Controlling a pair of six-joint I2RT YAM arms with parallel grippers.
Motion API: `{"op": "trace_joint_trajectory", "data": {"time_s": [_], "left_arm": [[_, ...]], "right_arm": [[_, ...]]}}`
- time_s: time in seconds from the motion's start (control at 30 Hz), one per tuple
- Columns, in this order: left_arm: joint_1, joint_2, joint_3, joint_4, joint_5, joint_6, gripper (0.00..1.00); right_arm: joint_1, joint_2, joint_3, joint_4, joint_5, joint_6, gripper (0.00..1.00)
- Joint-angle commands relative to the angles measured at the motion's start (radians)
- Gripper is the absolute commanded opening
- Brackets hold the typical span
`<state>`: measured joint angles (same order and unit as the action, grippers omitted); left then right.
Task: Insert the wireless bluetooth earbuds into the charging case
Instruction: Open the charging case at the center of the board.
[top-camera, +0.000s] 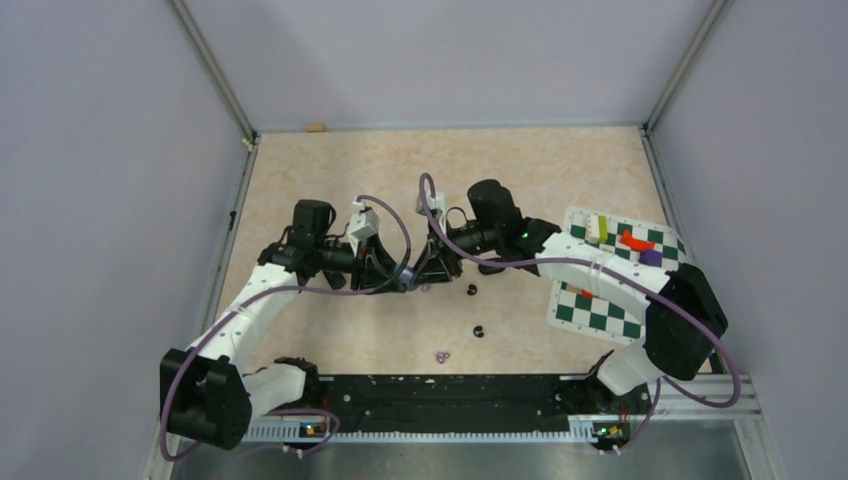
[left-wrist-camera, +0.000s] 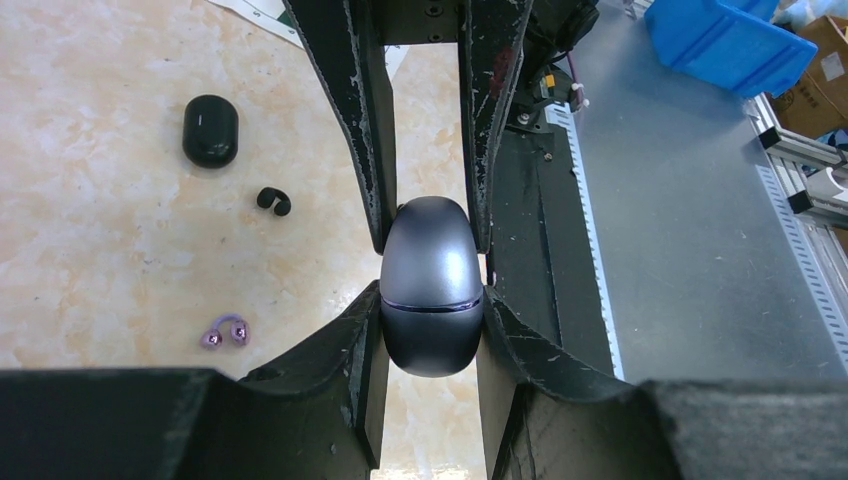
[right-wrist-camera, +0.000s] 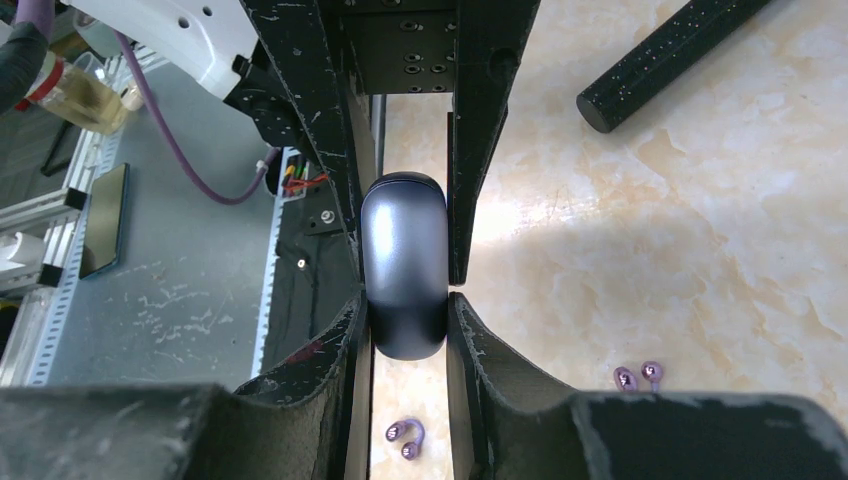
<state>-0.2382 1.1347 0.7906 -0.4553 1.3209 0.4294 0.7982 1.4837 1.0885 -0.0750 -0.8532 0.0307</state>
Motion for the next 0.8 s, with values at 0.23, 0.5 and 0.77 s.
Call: {"op": "trace_joint_trajectory", "data": {"time_s": [0.23, 0.5, 0.77], "left_arm": [[-0.001, -0.028, 0.012, -0.003, 0.032, 0.054, 0.45], [-0.001, -0.035, 0.012, -0.003, 0.038, 0.054, 0.51], [-0.001, -0.032, 0.010, -0.005, 0.051, 0.054, 0.53]], "right_arm": [[-0.058, 0.006, 0.030, 0.067, -0.100, 0.085, 0.16], [-0.058, 0.029, 0.021, 0.106, -0.096, 0.108, 0.15], [-0.059, 0.043, 0.022, 0.108, -0.096, 0.109, 0.15]]}}
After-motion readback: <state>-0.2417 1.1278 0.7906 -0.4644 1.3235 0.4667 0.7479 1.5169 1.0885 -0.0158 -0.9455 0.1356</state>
